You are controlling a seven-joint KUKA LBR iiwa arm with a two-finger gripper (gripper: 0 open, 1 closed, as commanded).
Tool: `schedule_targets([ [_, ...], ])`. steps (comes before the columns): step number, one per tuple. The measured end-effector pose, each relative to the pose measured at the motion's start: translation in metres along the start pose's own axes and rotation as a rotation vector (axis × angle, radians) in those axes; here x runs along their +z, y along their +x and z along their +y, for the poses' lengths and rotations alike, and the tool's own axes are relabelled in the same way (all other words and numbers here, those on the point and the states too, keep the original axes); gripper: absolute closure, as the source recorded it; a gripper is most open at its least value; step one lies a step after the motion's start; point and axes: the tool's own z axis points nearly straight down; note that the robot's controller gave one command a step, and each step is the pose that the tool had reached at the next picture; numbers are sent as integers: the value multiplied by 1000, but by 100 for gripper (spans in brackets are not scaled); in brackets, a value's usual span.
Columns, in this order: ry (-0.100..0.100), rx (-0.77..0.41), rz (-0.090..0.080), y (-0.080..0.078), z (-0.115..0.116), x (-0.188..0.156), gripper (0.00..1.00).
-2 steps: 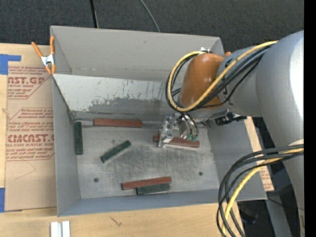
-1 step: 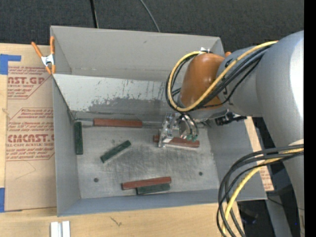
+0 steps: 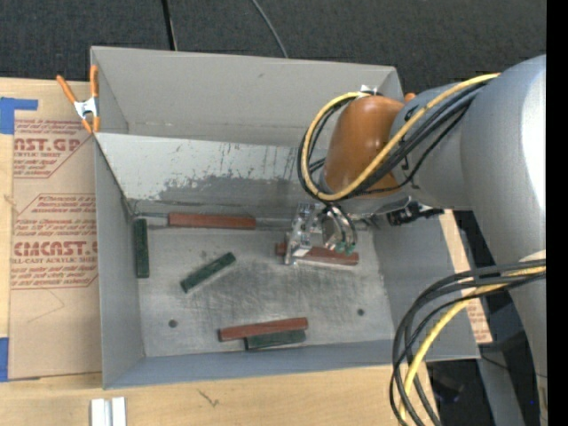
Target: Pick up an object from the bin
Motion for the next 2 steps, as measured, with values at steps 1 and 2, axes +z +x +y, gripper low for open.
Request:
schedule_targets([
  [1,3,-29,18,15,3,-34,100],
  [2,3,12,23,2,-3,-143,100],
])
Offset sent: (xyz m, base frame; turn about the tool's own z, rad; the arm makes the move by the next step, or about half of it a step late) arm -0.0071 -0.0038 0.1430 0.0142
